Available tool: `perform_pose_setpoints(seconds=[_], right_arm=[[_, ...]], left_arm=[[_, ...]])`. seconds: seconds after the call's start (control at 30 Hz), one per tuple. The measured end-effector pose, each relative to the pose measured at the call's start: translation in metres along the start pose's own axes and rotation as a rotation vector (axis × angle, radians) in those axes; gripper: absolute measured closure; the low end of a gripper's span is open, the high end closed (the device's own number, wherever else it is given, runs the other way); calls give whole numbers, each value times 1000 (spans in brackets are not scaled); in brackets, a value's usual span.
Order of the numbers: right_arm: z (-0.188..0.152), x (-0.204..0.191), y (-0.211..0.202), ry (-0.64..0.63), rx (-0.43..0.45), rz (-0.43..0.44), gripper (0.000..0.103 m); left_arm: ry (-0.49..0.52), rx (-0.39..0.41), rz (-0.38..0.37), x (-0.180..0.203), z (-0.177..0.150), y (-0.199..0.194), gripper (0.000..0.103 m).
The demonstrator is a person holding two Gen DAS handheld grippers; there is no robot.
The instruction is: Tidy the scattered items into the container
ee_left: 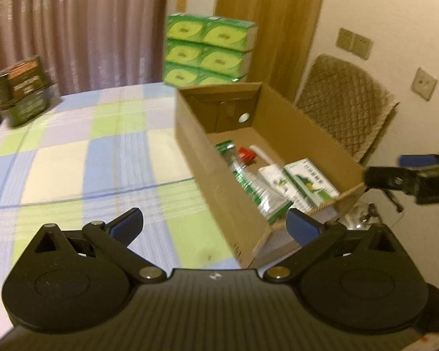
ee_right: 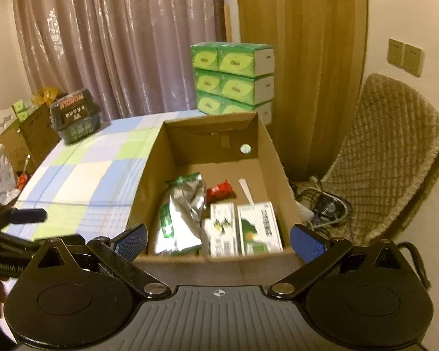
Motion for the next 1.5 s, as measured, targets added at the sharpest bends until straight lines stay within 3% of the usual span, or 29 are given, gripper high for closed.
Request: perform_pose_setpoints(seconds=[0.13, 0.33, 0.7, 1.5], right_arm=[[-17, -3, -20, -1, -4, -27, 2], [-40, -8, -43, 6, 0, -65, 2], [-68, -21, -71, 22, -12, -71, 2], [-79, -37, -81, 19, -18, -45, 2]], left_arm=[[-23, 12, 7, 4, -10, -19, 1], [-3, 36, 81, 11, -26, -50, 1], [-19, 30, 62, 25, -56, -85, 1], [-51, 12, 85, 26, -70, -88, 1]])
Point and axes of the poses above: each gripper's, at about its wrist camera, not at the fingertips, and y roughly the way its jaws point, x to its right, z to its top, the point moved 5 cm from there along y, roughly the way its jaws point, and after that the axes turned 7 degrees about y, right-handed, at the moved point
